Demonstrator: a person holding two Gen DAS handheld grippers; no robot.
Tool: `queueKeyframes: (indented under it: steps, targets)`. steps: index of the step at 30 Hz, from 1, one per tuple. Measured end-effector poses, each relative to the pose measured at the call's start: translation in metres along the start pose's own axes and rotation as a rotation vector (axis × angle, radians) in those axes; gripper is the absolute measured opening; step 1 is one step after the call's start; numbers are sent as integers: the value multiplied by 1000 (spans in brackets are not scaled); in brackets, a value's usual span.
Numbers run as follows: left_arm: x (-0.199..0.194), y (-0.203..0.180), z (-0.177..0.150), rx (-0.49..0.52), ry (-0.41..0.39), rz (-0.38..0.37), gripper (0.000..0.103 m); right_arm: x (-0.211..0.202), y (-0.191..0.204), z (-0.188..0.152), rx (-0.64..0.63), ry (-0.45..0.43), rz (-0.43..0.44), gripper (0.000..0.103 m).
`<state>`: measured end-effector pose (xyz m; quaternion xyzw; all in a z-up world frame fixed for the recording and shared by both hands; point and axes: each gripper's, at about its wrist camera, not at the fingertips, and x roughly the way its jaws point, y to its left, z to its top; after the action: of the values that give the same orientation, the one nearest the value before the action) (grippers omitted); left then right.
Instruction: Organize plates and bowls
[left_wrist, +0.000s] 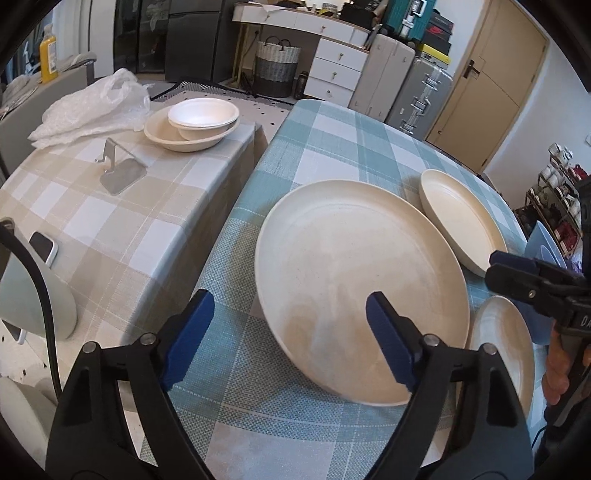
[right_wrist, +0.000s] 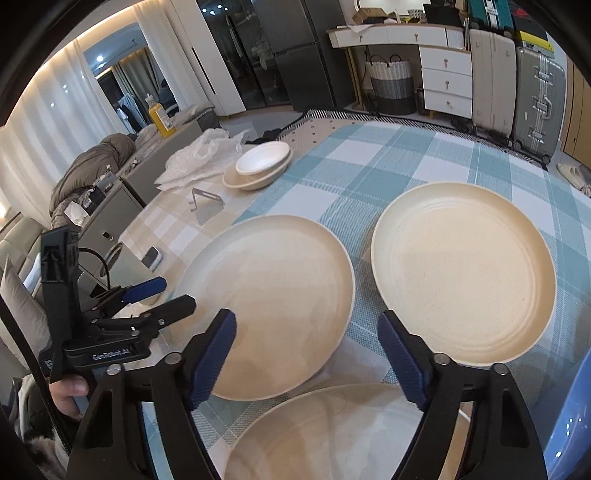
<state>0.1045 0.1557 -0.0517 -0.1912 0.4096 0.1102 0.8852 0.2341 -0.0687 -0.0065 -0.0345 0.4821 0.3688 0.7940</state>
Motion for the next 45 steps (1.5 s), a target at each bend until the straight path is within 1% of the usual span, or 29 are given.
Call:
queueKeyframes:
  steps: [3,6,13,16,19,22,29,31,35,37,38,40,42,45]
  targets:
    - [3,1,-2,-7,12,-11,79,9,-2,-1,13,20,15,74]
    - [6,0,-3,-2,19,4,76,12,-1,-1,7,30,11,73]
    - [12,1,-6,-4,41,7,67,24,1,-1,9,61,7,69]
    - [13,1,-7,-6,45,4,63,27,1,-1,9,64,5,69]
    - [14,1,-7,-2,44,23,61,30,2,-1,9,66,2,69]
    - [16,0,-7,8,48,28,59,33,1,0,7,73,-7,66]
    - [16,2,-6,6,55,22,51,37,0,1,4,75,-26,63]
    - [15,2,-7,6,55,20,48,39,0,1,-2,80,-33,61]
    - [15,2,-7,14,54,28,39,46,2,0,-15,96,-50,50]
    - [15,2,-7,16,54,29,32,48,4,-1,-20,95,-54,46]
    - [15,2,-7,17,54,31,31,48,5,-1,-23,90,-65,44]
    - [15,1,-8,19,56,26,22,47,5,-2,-27,80,-78,42]
    - [16,1,-9,21,57,18,19,46,5,-3,-27,74,-88,37]
    - [16,-2,-9,35,54,34,18,45,5,-3,-31,69,-104,30]
